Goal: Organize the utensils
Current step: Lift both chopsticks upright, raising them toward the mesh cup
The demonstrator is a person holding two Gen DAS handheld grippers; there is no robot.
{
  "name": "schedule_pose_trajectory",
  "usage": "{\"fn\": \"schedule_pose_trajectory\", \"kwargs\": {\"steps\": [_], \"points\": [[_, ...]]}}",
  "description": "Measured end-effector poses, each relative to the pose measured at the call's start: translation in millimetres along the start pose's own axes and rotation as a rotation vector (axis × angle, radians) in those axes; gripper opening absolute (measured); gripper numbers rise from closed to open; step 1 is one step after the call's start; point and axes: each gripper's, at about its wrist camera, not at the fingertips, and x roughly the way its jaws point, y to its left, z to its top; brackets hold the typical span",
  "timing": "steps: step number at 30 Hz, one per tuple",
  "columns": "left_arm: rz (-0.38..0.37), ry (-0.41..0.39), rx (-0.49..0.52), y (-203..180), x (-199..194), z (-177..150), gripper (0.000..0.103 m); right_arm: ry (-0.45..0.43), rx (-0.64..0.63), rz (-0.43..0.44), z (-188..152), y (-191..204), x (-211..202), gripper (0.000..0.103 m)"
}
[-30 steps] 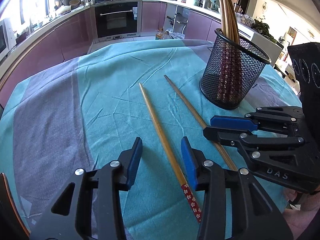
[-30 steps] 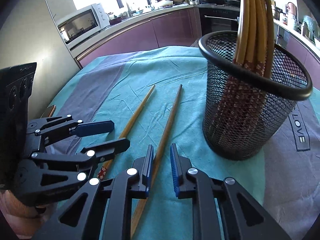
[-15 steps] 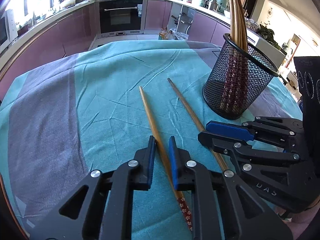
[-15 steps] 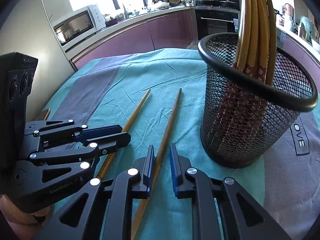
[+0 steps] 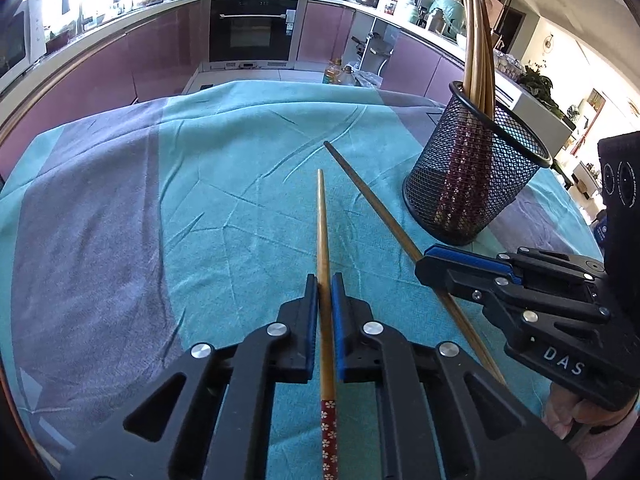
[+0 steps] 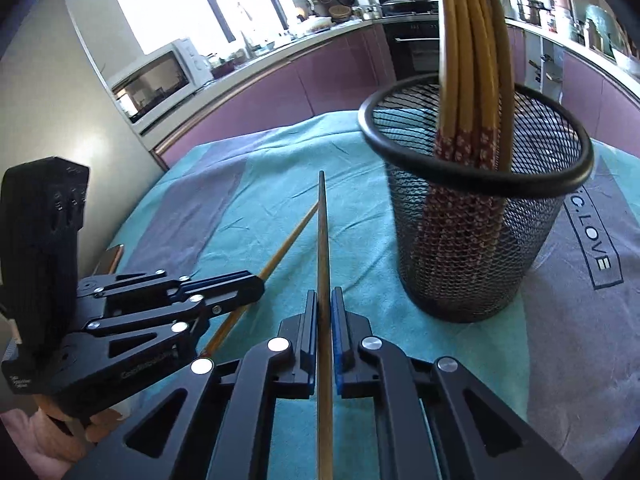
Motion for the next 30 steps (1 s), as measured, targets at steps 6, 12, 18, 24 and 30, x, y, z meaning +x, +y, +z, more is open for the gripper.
{"fn": "schedule_pose_trajectory", "kwargs": {"steps": [6, 12, 18, 24, 30], "points": [[0.003, -0.019, 0.026, -6, -9, -2, 0.008, 0.029, -0.042, 0.015, -1, 10, 6, 0.006], [0.011, 0.003, 0.037, -10, -4, -6, 0.008, 0.061, -0.05, -0.01, -4, 9, 14, 0.006], [0.014, 0.021, 0.065, -15, 1, -6, 0.011, 0.071, -0.068, -0.025, -4, 10, 17, 0.007], [0.021, 0.024, 0.066, -19, 5, -2, 0.01, 0.068, -0.077, -0.026, -4, 11, 18, 0.007], [0.023, 0.013, 0.057, -24, 6, -3, 0.008, 0.054, -0.068, -0.012, -7, 7, 9, 0.006]]}}
